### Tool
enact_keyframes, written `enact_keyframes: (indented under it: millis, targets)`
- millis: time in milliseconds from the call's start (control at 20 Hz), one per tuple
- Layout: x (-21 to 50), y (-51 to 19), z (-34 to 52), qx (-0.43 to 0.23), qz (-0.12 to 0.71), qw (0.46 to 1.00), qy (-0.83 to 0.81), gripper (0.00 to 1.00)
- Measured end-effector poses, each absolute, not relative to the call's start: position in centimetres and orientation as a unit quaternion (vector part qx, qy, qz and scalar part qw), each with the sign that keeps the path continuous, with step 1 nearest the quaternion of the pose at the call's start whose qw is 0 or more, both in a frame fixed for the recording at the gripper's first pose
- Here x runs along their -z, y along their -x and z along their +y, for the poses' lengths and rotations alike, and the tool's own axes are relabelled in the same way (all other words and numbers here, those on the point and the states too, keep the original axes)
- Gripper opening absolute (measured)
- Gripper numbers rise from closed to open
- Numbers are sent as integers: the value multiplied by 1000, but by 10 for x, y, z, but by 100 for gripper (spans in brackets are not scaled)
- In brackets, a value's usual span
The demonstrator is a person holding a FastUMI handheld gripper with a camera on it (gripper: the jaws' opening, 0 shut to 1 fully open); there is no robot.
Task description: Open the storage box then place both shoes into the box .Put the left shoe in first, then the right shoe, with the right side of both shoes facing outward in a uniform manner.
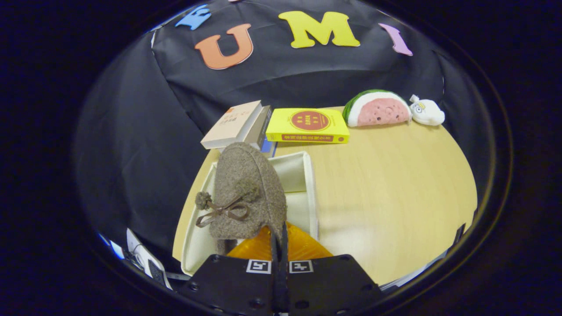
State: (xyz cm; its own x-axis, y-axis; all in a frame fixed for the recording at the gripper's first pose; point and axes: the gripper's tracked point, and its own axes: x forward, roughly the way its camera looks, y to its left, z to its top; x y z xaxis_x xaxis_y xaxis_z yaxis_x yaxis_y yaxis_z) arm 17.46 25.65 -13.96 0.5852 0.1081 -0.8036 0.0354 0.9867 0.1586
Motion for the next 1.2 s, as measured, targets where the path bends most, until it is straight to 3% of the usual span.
enact_keyframes:
  millis: [450,500,650,700,850,1100,1200]
  targets:
    - [150,-170,255,-1,451,890,-72,2]
    - [149,-170,256,-4,449,891,-70,12]
    - [132,-169,254,-7,424,904,-60,19]
    - [127,-167,253,-10,416,908,-59,33]
    - [102,-162,240,-15,382,923,-48,57]
    - [55,-143,201,-8,295,955,-17,87]
    - [39,-132,181,-3,260,965,-13,90]
